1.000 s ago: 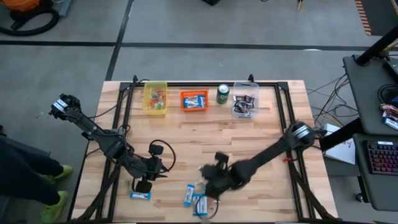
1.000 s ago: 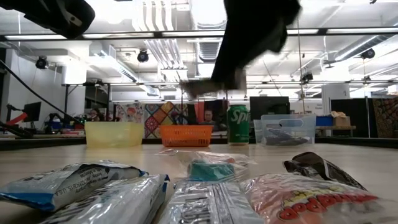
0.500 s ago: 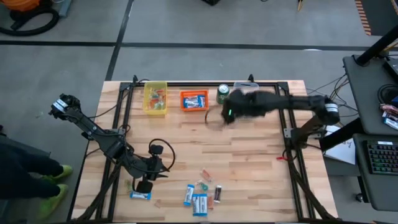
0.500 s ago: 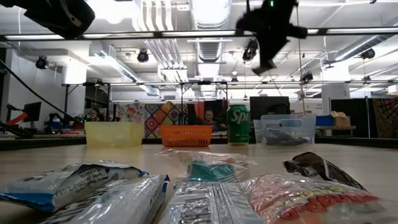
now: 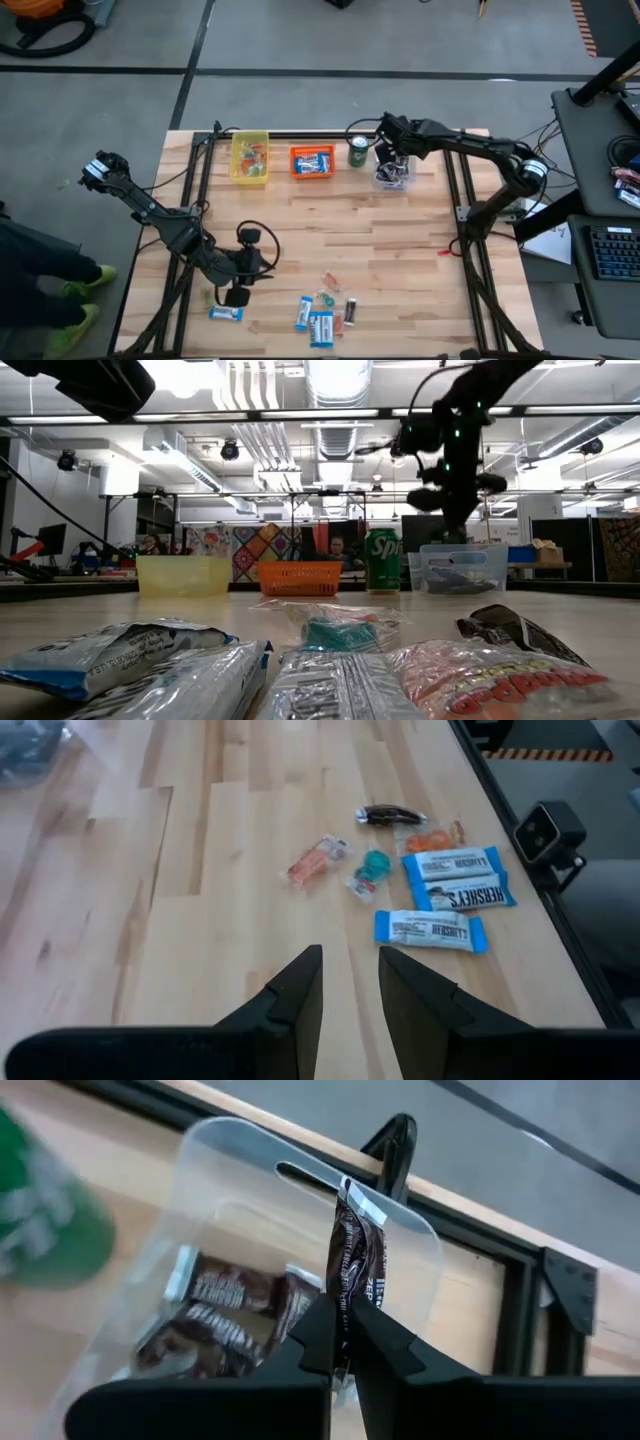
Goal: Organize candy in baskets
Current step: Put the brown chocolate into the transparent bin, then put the white chocolate into the orange bin
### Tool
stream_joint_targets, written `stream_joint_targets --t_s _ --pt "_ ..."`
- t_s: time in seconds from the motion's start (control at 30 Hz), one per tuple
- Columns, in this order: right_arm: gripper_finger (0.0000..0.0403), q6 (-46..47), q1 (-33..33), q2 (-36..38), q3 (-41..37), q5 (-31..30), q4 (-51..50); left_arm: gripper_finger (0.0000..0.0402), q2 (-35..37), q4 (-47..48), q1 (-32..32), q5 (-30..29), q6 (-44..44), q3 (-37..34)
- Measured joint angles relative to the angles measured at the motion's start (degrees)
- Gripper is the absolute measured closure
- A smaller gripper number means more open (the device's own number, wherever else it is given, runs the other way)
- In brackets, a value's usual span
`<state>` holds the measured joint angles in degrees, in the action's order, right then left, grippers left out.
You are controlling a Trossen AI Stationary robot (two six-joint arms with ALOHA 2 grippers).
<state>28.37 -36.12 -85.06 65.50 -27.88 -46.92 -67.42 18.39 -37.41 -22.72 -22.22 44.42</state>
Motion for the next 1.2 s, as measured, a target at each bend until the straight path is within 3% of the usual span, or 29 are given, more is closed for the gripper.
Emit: stream_joint_targets --t_s 0.2,0.47,0.67,0.8,0.97,1.2 --pt "0.0378 -4.4 -2.4 -1.4 -3.3 3.5 4.5 0.0318 0.0 0.0 0.0 -0.7 -3.3 0.0" --pt "0.0288 -6.5 -2.4 -1.5 -3.9 3.9 4.4 0.0318 0.0 -0.7 0.0 -0.8 -4.1 0.0" --pt "0.0252 -7.6 -1.4 -0.6 -3.2 5.5 3.9 0.0311 0.0 -0.3 0.0 0.2 -9.4 0.0" --pt "0.0242 -8.5 1.2 1.3 -3.0 9.6 3.9 0.0292 -0.2 6.4 0.0 6.3 -18.5 0.0" --pt "0.0244 -8.6 5.9 4.4 -3.0 10.3 4.0 0.0266 -3.0 15.9 -0.4 18.5 -29.9 0.0" --pt "0.0243 -8.5 12.2 7.7 -3.0 9.9 4.4 0.0259 -11.2 17.8 -4.9 32.0 -27.4 0.0"
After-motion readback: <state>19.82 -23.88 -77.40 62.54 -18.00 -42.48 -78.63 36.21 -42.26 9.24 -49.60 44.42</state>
